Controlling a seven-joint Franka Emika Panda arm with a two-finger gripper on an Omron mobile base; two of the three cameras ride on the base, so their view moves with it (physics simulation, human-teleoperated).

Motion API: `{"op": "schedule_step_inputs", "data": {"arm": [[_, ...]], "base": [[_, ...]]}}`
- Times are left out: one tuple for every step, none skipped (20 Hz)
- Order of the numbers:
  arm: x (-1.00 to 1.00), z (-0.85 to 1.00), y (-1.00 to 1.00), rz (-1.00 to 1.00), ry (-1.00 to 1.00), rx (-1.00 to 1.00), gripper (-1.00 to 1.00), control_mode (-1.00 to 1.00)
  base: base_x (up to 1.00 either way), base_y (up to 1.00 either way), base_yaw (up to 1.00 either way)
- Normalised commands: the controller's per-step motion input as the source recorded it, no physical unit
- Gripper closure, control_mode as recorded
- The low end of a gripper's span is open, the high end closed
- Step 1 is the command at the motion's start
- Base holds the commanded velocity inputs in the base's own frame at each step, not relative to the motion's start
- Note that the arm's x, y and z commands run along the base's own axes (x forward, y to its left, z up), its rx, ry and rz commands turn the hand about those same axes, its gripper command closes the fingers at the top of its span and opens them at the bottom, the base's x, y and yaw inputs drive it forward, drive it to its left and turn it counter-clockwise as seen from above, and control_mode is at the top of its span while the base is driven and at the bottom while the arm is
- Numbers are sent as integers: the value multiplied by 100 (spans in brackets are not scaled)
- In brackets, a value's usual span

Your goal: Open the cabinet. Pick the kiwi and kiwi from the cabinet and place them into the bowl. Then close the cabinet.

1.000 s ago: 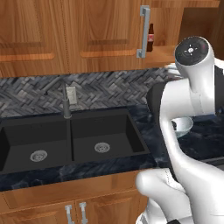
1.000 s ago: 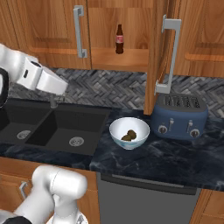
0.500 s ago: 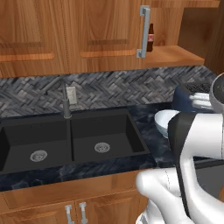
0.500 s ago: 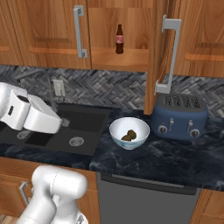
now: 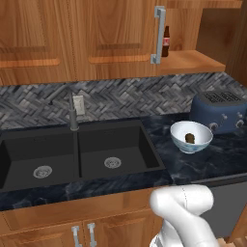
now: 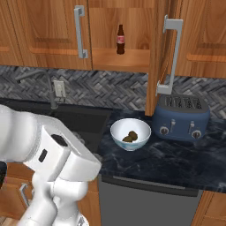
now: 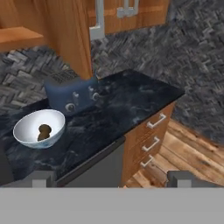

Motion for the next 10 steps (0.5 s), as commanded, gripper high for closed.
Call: {"op": "schedule_step_inputs", "data": {"arm": [[-53, 23, -85, 10, 0, 20, -100, -100], [-41, 29, -81, 18, 0, 20, -100, -100], [-25, 26, -78, 27, 0, 19, -100, -100], [-19, 21, -71, 29, -3, 15, -100, -100], [0, 5, -54, 33, -3, 11, -100, -100], [0, 1, -50, 35, -5, 8, -100, -100], [0, 0, -47, 36, -8, 5, -100, -100], [0, 0, -47, 35, -9, 4, -100, -100], [0, 0, -43, 36, -10, 3, -100, -100], [0, 0, -36, 39, -4, 5, -100, -100]], "base": [[0, 0, 0], [0, 0, 0], [0, 0, 0], [0, 0, 0], [0, 0, 0], [0, 0, 0], [0, 0, 0], [0, 0, 0], [0, 0, 0], [0, 0, 0]]}}
